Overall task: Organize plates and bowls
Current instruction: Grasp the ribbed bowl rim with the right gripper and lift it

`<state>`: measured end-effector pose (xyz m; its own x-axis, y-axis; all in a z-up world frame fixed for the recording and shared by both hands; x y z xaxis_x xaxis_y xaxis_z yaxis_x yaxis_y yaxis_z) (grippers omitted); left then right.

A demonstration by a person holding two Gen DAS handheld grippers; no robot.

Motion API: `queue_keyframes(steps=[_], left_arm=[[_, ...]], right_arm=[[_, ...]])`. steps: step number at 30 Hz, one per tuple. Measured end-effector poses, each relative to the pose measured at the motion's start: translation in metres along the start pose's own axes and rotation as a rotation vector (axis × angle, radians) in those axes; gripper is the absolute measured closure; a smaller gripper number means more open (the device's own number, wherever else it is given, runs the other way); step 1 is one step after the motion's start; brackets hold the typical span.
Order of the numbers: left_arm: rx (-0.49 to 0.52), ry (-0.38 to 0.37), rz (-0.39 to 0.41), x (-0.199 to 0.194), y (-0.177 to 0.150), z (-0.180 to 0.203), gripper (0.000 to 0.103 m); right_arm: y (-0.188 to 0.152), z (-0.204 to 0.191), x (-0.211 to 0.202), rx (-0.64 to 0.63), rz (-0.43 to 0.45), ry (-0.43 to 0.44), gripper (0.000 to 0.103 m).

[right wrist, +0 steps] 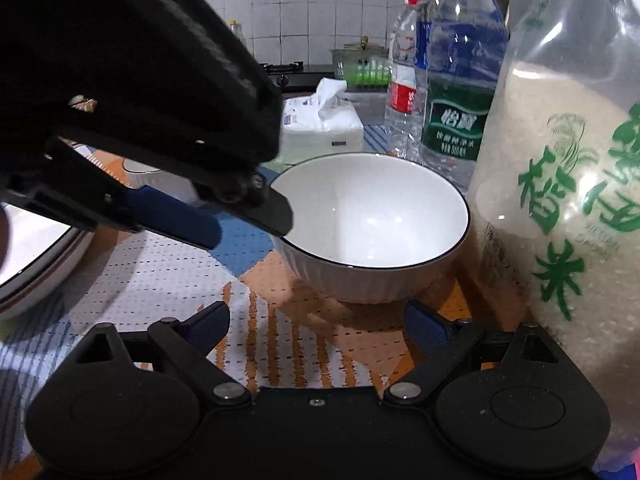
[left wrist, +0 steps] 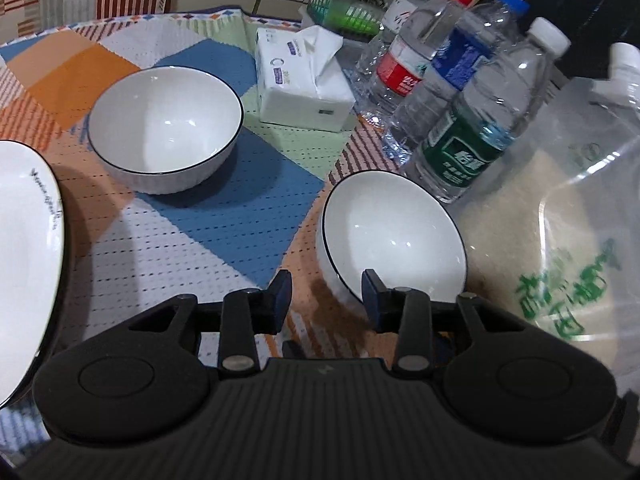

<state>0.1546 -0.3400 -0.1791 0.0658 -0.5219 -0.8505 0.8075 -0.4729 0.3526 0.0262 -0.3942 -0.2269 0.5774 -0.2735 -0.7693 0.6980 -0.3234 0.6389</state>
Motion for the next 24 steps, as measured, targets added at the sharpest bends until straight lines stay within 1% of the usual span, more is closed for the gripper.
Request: queue_keyframes(steps=[3, 7, 8, 9, 15, 20, 24], left_arm=[[-0.034, -0.019, -0.019, 0.012, 0.008, -0.001, 0.066], [-0.081, -0.038, -0.051, 0.024, 0.015, -0.003, 0.07], [-0.092, -0.042, -0.056, 0.026, 0.016, -0.005, 0.077], [-0.105, -0.049, -0.066, 0.028, 0.017, -0.006, 0.086], [-0.175, -0.117, -0.124, 0.029, 0.02, -0.02, 0.089], [-0.18, -0.105, -0.149, 0.018, 0.017, -0.029, 0.09], [-0.17, -0.097, -0.156, 0.004, 0.017, -0.033, 0.09]], right_arm=[[0.003, 0.002, 0.006, 0.02, -0.005, 0.015, 0.007], [0.005, 0.004, 0.01, 0.029, -0.003, 0.025, 0.007], [0.004, 0.005, 0.011, 0.033, -0.002, 0.03, 0.007], [0.005, 0.006, 0.011, 0.039, -0.003, 0.036, 0.007], [0.005, 0.005, 0.011, 0.033, 0.005, 0.048, 0.007], [0.004, 0.006, 0.011, 0.024, 0.009, 0.055, 0.008], [0.004, -0.001, 0.014, 0.006, 0.007, 0.009, 0.008]])
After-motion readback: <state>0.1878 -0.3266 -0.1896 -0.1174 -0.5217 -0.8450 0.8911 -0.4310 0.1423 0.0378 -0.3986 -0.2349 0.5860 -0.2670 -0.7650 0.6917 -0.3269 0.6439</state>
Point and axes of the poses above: each gripper's, at about its wrist camera, not at the fingertips, and x roughly the way its jaws point, z to its right, y to its top, the point moved 2 cm from there along x, roughly the way its jaws point, and after that the axes turned 13 degrees about -z, right-handed, at the moved point
